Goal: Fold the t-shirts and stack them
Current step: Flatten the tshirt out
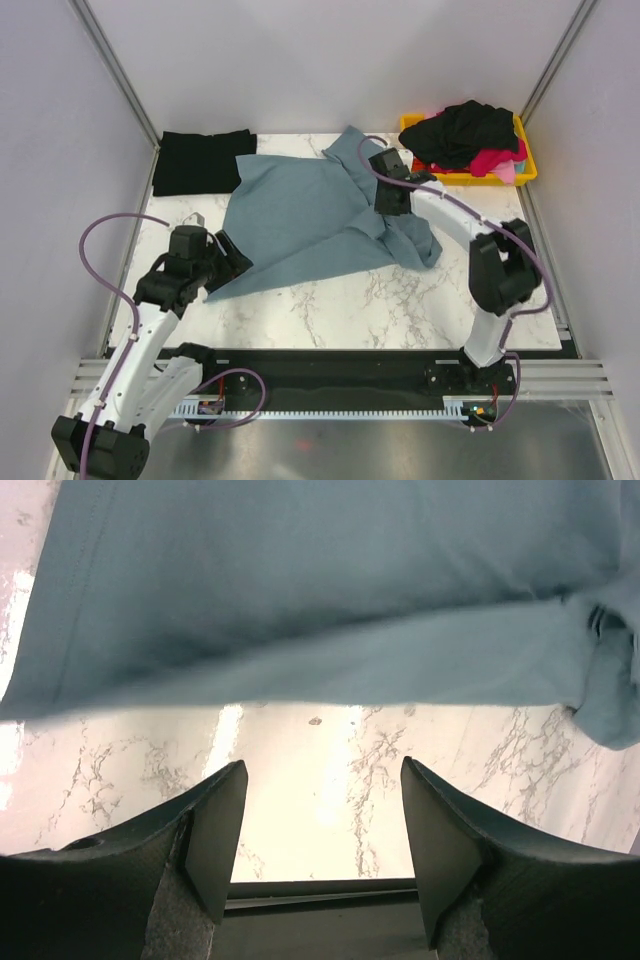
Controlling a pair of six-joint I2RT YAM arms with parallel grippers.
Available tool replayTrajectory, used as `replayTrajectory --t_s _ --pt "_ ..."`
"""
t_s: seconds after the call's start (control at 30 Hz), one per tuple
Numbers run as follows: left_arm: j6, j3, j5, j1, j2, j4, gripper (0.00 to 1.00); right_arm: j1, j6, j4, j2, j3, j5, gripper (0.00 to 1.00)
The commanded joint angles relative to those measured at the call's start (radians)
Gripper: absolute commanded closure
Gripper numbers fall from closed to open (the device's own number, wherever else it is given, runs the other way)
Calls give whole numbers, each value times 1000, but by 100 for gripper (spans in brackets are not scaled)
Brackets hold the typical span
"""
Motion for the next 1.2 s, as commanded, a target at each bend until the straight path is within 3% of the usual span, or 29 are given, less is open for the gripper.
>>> replayTrajectory --t_s 0.0,0.03,0.1,0.13,0.4,0.63,0.83,1.17 --pt "10 -10 -2 -6 11 24 29 -112 -47 13 193 125 -209 85" --pt "8 -10 -2 -8 8 26 29 -132 -50 10 262 152 -225 62" --pt "5 -12 -2 -11 5 26 29 -170 -67 -36 301 239 -201 33" --pt "5 -12 0 -14 2 26 29 -175 -70 -48 293 255 -173 31" --pt "2 -16 -8 -31 5 26 29 -141 -98 -24 10 163 -63 30" --pt "-4 -27 -3 -42 19 30 30 -62 -115 21 -107 50 -69 34" --pt "1 -15 -5 -46 2 27 30 -15 -63 73 -76 -73 -134 39" --pt "138 106 -33 -45 -6 -56 30 -23 -64 120 108 -11 -134 51"
